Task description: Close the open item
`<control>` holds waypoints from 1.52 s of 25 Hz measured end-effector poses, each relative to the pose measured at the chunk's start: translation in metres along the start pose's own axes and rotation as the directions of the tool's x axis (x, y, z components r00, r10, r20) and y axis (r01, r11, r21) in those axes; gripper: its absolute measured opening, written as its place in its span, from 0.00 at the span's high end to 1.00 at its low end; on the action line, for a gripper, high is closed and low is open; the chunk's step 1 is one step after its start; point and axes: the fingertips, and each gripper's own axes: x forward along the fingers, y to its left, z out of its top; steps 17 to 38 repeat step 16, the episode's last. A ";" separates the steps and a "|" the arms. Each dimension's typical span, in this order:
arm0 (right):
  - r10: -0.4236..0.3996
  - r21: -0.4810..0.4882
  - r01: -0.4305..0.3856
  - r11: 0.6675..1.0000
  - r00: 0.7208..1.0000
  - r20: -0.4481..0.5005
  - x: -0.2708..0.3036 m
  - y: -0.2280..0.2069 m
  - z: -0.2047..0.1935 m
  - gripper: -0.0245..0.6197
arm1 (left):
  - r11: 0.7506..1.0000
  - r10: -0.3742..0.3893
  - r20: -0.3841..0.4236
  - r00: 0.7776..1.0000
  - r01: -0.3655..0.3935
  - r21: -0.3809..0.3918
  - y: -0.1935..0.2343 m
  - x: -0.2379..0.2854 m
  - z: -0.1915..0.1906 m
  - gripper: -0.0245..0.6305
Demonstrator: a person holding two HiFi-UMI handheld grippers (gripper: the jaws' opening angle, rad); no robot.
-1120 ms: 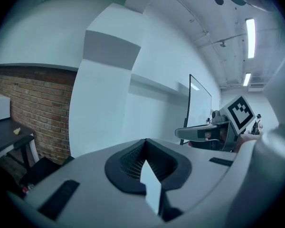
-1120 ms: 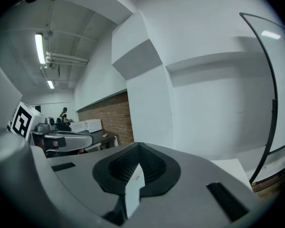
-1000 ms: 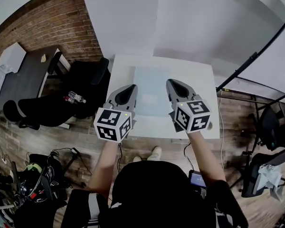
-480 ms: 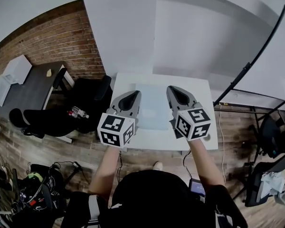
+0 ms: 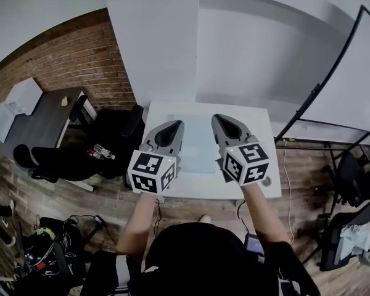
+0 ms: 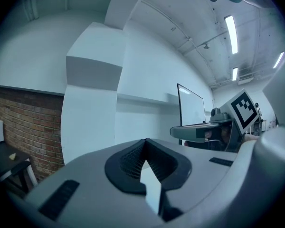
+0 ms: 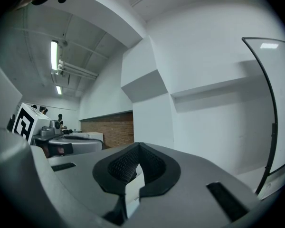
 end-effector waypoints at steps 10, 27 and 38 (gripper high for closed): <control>-0.001 0.013 0.000 1.000 1.000 0.011 -0.003 -0.005 0.002 0.90 | 1.000 0.010 0.003 1.000 -0.010 -0.012 0.000 0.002 0.000 0.94; -0.002 0.015 0.001 1.000 1.000 0.010 -0.001 -0.010 -0.001 0.90 | 1.000 0.012 0.005 1.000 -0.012 -0.013 0.001 0.005 -0.002 0.94; -0.002 0.015 0.001 1.000 1.000 0.010 -0.001 -0.010 -0.001 0.90 | 1.000 0.012 0.005 1.000 -0.012 -0.013 0.001 0.005 -0.002 0.94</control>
